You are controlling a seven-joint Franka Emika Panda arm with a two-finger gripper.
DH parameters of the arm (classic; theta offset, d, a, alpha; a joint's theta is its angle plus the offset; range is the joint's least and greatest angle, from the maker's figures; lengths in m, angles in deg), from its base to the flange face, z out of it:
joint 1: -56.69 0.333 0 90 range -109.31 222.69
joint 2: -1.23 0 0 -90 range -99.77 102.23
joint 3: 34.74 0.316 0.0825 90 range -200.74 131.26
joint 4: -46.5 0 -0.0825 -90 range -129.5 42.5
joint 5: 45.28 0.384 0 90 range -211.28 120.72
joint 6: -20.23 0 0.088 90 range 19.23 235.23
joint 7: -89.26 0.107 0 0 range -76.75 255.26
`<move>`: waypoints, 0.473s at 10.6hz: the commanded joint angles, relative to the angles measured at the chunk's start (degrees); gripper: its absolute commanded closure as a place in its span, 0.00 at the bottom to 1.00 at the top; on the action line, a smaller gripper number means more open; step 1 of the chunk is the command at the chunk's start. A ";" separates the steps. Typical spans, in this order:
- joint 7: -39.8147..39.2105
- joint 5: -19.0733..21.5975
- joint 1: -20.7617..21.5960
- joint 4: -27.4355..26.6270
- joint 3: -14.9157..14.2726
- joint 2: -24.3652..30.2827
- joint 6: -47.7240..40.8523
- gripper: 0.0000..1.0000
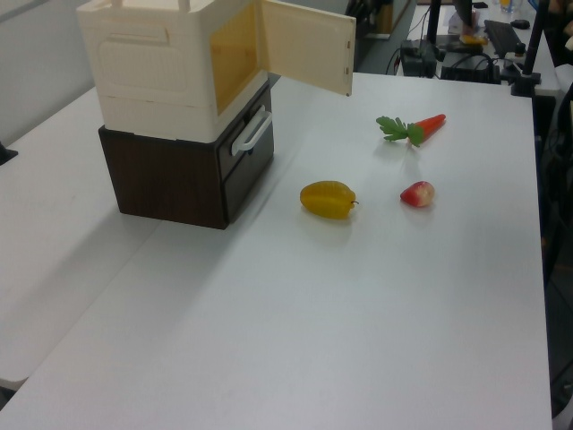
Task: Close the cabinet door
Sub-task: 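Push the door with the gripper, swinging it shut against the cabinet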
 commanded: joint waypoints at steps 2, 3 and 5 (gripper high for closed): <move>11.73 0.10 2.37 0.03 4.51 -2.76 9.76 0.98; 15.25 0.10 2.73 0.03 5.74 -3.73 12.57 0.98; 23.76 -0.07 2.82 1.17 9.52 -6.45 19.50 0.98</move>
